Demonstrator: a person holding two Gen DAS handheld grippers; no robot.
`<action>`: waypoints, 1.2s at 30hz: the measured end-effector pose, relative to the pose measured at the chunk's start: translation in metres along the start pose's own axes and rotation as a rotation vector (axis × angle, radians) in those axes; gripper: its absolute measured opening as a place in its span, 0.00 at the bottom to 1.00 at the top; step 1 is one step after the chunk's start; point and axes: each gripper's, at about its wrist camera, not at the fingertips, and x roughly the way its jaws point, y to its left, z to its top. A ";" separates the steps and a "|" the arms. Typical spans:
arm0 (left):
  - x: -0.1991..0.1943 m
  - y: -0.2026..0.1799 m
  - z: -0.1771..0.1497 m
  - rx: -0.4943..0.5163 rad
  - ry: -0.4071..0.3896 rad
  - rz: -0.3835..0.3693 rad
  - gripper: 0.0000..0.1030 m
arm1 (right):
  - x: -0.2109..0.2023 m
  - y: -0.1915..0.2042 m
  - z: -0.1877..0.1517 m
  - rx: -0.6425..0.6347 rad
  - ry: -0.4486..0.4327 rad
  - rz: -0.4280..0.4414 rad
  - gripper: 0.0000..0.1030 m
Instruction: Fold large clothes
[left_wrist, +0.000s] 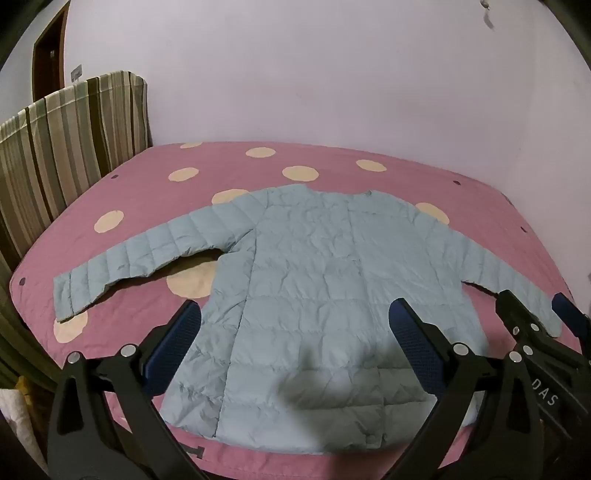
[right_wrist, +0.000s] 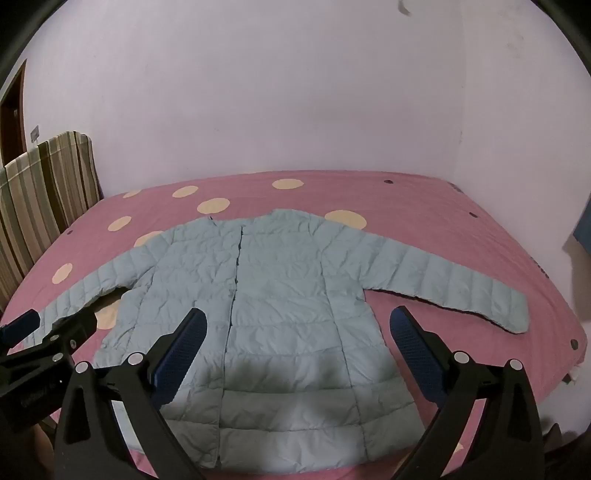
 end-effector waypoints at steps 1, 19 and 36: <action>0.000 0.000 0.000 -0.001 -0.001 -0.002 0.98 | 0.000 0.000 0.000 0.000 -0.003 -0.001 0.96; 0.002 -0.001 0.000 -0.007 -0.003 -0.001 0.98 | 0.000 0.000 0.000 -0.003 -0.004 -0.002 0.96; 0.001 -0.001 -0.001 -0.005 -0.001 0.002 0.98 | -0.002 0.010 0.005 -0.007 -0.002 -0.005 0.96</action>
